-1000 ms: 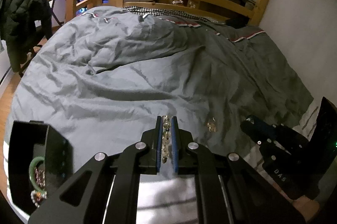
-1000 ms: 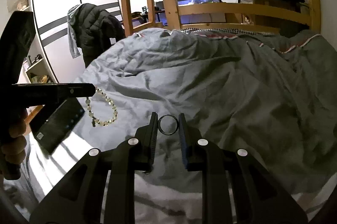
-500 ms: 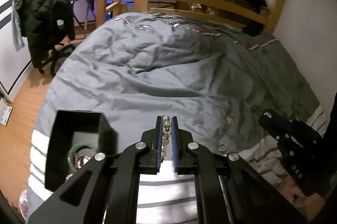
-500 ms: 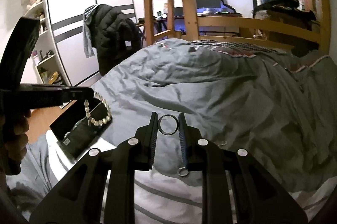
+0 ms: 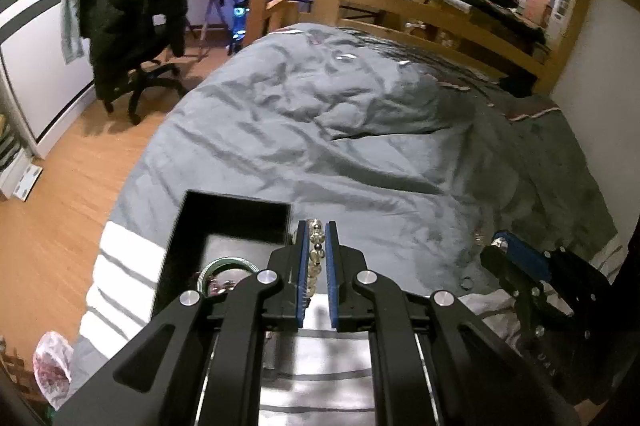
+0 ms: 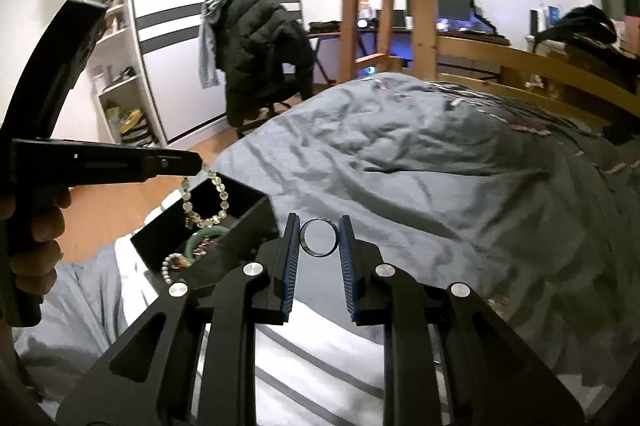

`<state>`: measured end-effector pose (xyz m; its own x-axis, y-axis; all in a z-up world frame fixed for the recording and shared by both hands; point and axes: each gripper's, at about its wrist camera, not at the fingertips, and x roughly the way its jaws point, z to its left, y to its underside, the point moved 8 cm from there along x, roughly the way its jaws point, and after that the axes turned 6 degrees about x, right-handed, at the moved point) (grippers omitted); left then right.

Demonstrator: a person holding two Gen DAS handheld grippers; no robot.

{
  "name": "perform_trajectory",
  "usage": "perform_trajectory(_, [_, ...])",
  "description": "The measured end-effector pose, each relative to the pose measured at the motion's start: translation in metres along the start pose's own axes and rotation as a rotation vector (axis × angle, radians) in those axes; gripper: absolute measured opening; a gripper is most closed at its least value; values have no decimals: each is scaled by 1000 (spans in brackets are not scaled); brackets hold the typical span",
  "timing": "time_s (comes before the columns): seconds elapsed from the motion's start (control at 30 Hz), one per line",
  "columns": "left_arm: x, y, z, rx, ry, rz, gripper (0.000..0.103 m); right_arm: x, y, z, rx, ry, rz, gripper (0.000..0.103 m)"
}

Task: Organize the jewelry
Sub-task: 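Carry the gold bracelet and silver ring into the black box, open both tools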

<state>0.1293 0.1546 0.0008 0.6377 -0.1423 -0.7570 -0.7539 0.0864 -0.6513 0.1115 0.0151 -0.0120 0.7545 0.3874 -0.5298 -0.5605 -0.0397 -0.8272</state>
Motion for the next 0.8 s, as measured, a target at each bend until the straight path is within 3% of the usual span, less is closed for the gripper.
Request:
perform_trajectory(0.33, [-4,8,48,-75,-35,22,8,36,3,61,-66,-78,46,21])
perform_trajectory(0.8, [11,26,84,-132,-73,100,8,79,28,124,-133,-154,137,20])
